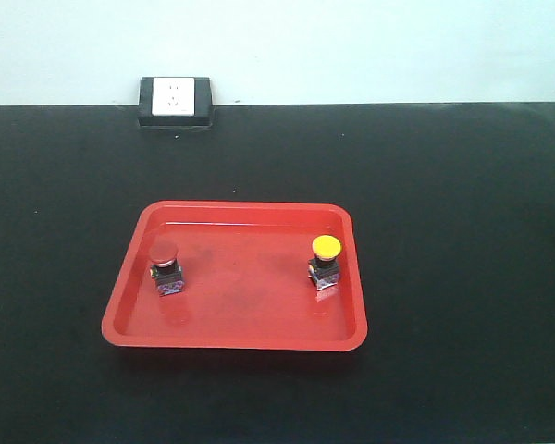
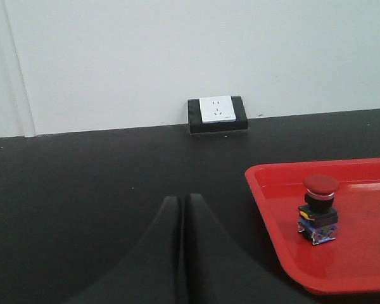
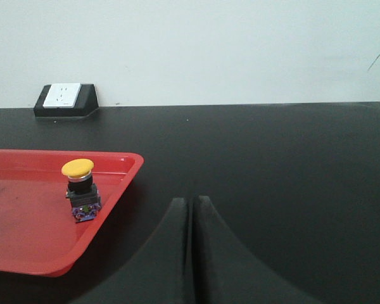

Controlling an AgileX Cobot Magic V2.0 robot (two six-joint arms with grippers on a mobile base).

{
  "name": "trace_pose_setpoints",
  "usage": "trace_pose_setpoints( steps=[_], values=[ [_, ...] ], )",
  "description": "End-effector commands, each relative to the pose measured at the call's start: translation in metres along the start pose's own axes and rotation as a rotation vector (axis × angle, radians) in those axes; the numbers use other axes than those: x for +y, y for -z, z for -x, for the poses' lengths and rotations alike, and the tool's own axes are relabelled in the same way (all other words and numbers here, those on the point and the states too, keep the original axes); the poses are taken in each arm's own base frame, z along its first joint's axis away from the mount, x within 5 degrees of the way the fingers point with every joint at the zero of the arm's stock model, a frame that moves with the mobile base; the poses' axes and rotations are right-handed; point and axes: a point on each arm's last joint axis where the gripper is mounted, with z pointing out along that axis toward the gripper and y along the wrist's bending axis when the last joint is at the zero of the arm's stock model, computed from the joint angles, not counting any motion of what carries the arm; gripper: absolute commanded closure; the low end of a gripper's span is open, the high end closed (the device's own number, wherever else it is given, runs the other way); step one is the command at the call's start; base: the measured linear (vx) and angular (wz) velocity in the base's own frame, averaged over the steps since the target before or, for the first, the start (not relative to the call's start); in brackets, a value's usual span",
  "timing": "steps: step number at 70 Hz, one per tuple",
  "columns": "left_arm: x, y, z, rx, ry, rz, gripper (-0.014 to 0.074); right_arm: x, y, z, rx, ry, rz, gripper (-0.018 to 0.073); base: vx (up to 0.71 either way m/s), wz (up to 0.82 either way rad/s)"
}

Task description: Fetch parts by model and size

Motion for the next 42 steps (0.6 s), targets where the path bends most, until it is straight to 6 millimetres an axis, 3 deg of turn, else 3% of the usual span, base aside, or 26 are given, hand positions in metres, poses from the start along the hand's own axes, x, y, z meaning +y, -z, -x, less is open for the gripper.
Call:
trace_pose_setpoints(
  steps=[1,42],
  values=[
    [-0.0005,0.0020,0.0112,-0.094,0.012,-0.009,0.0603,0.0007,0.0010,0.0075,-0.103,0.016,0.007,0.0569,0.00,0.00],
    [-0.0005,0.0020,0.0112,-0.094,0.012,-0.009,0.0603,0.0010,0.0015,0.0117,-0.149,0.010,0.011,0.0569,0.00,0.00]
  ],
)
